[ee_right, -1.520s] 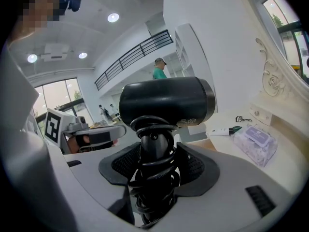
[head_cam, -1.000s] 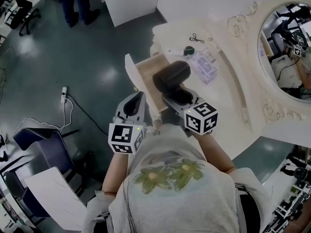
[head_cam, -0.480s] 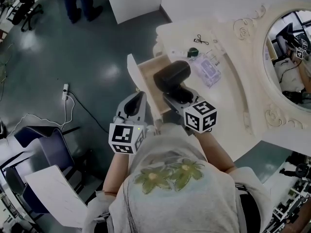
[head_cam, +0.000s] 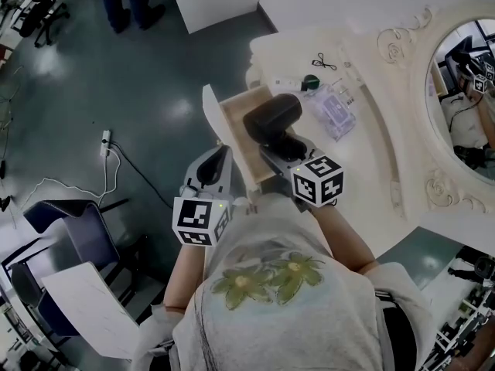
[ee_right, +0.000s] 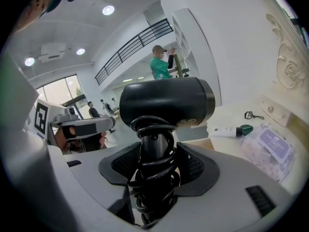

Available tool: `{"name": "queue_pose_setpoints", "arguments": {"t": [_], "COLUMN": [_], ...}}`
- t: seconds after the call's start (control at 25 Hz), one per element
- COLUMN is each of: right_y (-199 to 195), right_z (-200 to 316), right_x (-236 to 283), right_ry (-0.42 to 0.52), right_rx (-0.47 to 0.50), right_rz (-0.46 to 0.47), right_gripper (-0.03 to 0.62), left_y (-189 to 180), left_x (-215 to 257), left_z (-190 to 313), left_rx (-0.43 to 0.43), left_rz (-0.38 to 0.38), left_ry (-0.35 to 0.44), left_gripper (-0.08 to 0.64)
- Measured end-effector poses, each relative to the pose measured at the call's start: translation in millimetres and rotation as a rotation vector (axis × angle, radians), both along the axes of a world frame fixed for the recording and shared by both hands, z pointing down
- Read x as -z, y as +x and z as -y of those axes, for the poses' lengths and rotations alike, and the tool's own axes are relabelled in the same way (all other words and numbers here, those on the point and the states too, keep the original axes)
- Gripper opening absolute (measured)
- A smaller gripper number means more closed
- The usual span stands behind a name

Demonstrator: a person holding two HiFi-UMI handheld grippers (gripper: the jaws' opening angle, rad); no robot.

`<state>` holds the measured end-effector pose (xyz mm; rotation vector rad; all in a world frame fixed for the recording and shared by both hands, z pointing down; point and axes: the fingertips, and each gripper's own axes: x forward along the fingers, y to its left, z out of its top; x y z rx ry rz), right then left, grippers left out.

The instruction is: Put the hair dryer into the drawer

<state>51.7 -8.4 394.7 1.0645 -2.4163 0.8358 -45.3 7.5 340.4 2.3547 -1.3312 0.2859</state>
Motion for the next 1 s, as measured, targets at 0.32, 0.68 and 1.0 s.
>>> {"name": "queue_pose_setpoints", "arguments": {"t": [0.32, 0.68, 1.0], "right_y": [0, -2, -4], "right_z": [10, 21, 30], "right_x": [-19, -38, -58], "right_ry": [-0.026, -0.044, -0.070], "right_rx": [0.007, 0.027, 0.023], "right_rz": [-0.001, -0.010, -0.006], "right_gripper": [0.229, 0.229, 0.229], "left_y": [-3, -2, 0], "left_x": [-14, -30, -50], "left_z": [5, 8, 15], "left_rx": [0.020, 0.022, 0.021], "left_rz": [0.023, 0.036, 0.063], "left_ry": [-0.025, -0.055, -0.088], "left_gripper": [0.017, 0.017, 0.017]}}
